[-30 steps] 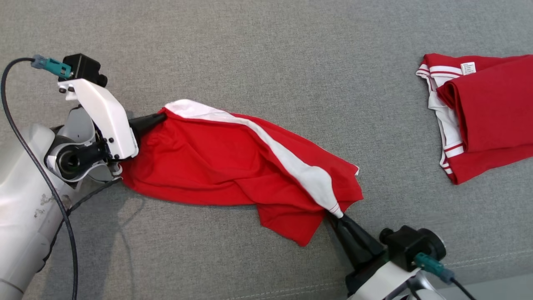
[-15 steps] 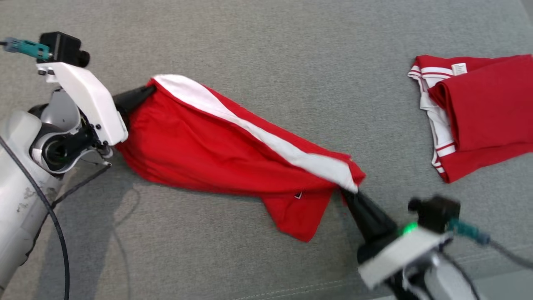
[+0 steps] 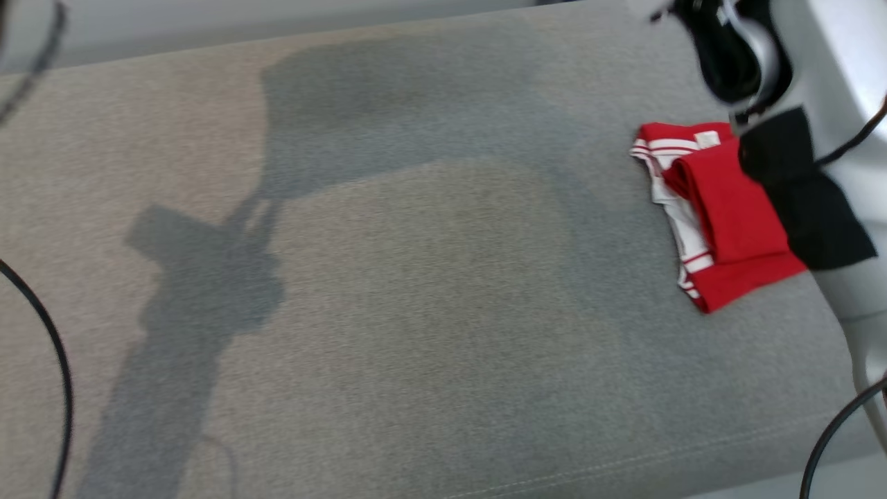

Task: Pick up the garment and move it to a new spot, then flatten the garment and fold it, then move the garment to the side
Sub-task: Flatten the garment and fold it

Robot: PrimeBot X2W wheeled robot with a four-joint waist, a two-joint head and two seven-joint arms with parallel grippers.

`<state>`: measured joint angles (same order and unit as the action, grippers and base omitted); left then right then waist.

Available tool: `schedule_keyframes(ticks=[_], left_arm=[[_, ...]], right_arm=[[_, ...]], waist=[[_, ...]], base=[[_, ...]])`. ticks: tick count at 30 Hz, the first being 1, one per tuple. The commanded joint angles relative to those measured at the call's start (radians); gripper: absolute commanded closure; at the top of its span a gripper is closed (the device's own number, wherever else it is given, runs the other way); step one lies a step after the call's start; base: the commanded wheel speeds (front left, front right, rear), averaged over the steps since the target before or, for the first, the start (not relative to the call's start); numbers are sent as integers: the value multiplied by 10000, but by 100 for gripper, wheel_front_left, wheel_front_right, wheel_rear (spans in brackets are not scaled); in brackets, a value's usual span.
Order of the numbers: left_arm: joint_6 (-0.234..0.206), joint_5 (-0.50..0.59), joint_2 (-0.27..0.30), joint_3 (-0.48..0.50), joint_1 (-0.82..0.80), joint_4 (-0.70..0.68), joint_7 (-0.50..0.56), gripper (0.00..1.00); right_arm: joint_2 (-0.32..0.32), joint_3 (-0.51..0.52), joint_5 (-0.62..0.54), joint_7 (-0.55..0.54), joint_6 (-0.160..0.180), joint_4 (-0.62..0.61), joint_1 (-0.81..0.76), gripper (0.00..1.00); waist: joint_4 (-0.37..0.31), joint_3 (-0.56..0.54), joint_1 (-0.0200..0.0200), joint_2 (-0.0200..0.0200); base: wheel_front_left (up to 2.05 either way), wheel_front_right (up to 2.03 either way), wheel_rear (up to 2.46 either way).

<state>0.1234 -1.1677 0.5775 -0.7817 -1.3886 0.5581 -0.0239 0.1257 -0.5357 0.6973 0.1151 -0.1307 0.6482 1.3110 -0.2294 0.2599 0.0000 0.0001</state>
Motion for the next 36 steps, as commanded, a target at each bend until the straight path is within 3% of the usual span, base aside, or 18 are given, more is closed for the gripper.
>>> schedule_keyframes(ticks=[1, 6, 11, 14, 15, 21, 31, 33, 36], left_arm=[[73, -9, 329, -105, 300, -416, -273, 100], [73, 65, 223, -1184, 2792, -1675, -1957, 100], [73, 582, -302, -1780, 5494, -1583, -2364, 100], [73, 786, -715, -1192, 6652, -1412, -2373, 100], [73, 936, -971, -547, 7359, -1473, -2375, 100], [-184, 1443, -1296, 818, 9369, -1956, -2377, 100], [-641, 1723, -1202, 1477, 10879, -2887, -2378, 100], [-696, 1760, -1156, 1472, 10930, -2966, -2378, 100], [-717, 1750, -1140, 1469, 10961, -3015, -2372, 100]], right_arm=[[31, -511, -63, 254, 0, 51, -472, 100], [882, -1570, 404, 856, 0, -62, -2386, 100], [1319, -1938, 930, 1138, 0, 174, -4793, 100], [1339, -1955, 1364, 1261, 0, 208, -6054, 100], [1408, -1835, 1525, 1351, 0, 69, -6782, 100], [1545, -1391, 1444, 1444, 0, -892, -8642, 100], [1187, -226, 438, 1236, 0, -2230, -10476, 100], [1104, 43, 287, 1157, 0, -2371, -10655, 0], [1015, 335, 248, 1164, 0, -2647, -10871, 0]], waist=[[555, -299, 0, -1], [1455, -269, 0, -1], [1959, 137, 0, -1], [2091, 234, 0, -1], [2141, 201, 0, -1], [2107, 34, 0, -1], [1971, -48, 0, -1], [1982, -61, 0, -1], [1996, -120, 0, -1]], base=[[0, 0, 0], [0, 0, 0], [0, 0, 0], [0, 0, 0], [0, 0, 0], [0, 0, 0], [0, 0, 0], [0, 0, 0], [0, 0, 0]])
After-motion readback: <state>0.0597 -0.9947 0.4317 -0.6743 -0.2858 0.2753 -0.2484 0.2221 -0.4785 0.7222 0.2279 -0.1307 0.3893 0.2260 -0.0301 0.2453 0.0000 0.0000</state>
